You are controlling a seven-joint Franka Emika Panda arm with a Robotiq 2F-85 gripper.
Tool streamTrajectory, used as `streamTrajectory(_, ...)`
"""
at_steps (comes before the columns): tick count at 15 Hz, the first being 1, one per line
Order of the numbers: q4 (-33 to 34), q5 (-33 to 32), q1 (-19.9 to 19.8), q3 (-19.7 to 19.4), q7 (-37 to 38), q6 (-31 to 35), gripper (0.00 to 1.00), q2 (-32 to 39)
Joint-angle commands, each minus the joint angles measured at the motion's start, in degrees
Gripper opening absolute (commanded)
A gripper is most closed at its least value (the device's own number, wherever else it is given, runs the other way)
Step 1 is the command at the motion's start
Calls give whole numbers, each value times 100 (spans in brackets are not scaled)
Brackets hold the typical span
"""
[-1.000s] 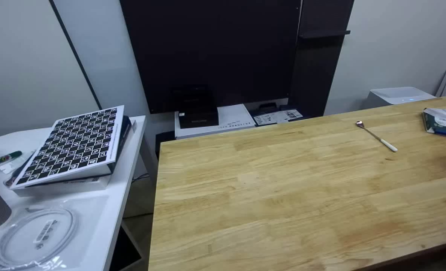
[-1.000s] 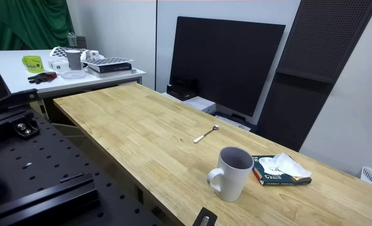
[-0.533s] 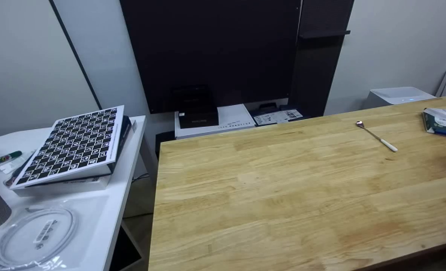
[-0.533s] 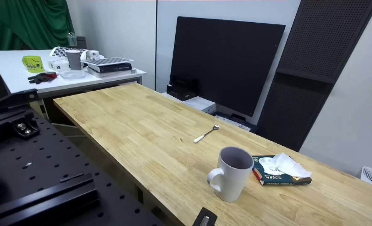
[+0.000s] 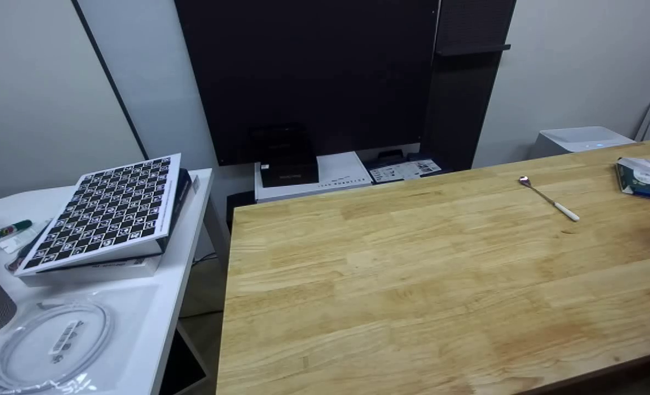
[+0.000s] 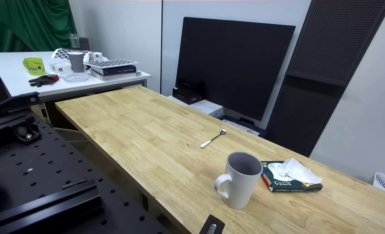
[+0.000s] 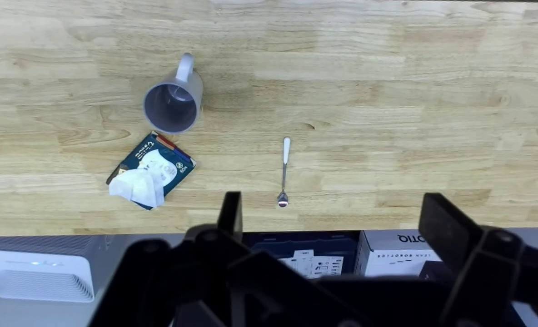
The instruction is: Take the spoon from the table and place it in the white cup
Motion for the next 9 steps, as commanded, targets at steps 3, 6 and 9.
streamTrajectory(3,456,119,17,-152,-59,199,100,551)
streamTrajectory(6,835,200,70,-238,-71,449,100,1239)
streamTrajectory(9,1238,306,127,-224,-94,649,100,1970)
